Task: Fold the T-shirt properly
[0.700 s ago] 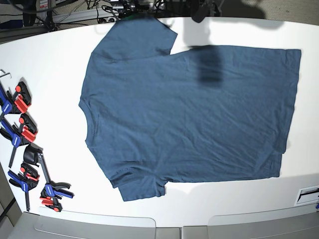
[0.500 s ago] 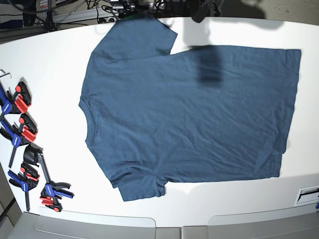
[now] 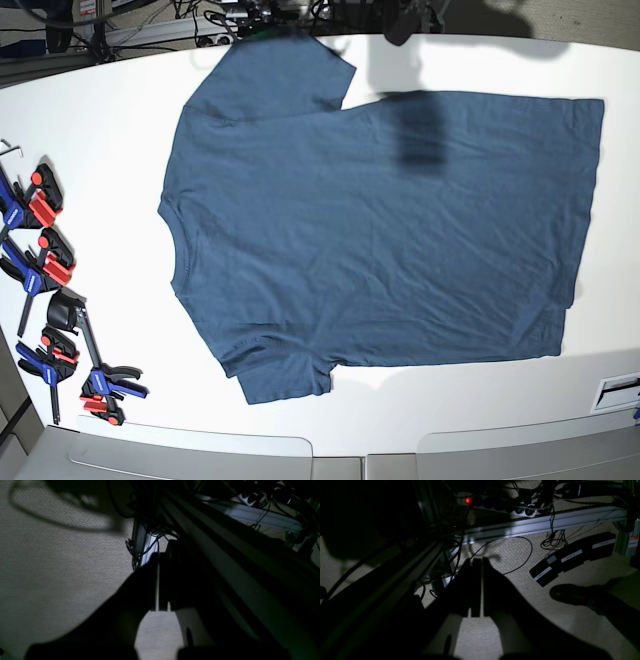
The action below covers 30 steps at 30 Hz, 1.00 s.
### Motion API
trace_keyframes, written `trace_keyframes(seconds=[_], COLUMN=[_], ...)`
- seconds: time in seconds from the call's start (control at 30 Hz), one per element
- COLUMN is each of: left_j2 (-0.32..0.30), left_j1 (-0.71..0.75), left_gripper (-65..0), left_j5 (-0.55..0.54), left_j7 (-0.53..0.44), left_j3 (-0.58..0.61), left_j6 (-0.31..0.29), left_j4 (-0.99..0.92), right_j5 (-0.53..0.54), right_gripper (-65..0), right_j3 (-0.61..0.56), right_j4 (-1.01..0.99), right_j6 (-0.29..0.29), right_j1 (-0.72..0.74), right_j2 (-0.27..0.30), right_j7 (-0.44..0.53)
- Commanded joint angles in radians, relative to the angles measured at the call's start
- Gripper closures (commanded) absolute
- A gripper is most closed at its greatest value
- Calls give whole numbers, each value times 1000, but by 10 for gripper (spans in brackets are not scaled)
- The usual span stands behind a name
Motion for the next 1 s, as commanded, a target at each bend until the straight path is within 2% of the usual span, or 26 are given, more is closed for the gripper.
trace_keyframes(seconds=[0.0,0.23,0.4,0.5,0.77,0.87,0.97], left_j2=[-5,-71,-147,-216,-476,-525,-545], left_j1=[23,185,354,484,893,1056,1143], left_gripper=[0,0,0,0,0,0,0], left_j5=[3,2,2,-2,-43,-43,-45], left_j7=[5,5,29,85,91,91,91], left_j3=[1,1,1,1,-20,-103,-218], left_j6=[-7,-8,-8,-8,-8,-9,-77], left_j4=[14,188,369,522,1051,1255,1436], right_j5=[0,0,0,0,4,13,111], right_gripper=[0,0,0,0,0,0,0], right_j3=[0,0,0,0,1,26,113], right_j4=[5,24,179,326,851,1065,1266], right_j6=[-4,-4,2,10,10,10,10], right_j1=[-11,-110,-254,-383,-819,-994,-1150], right_j2=[13,80,159,218,408,479,515], right_j7=[8,63,70,70,68,68,68])
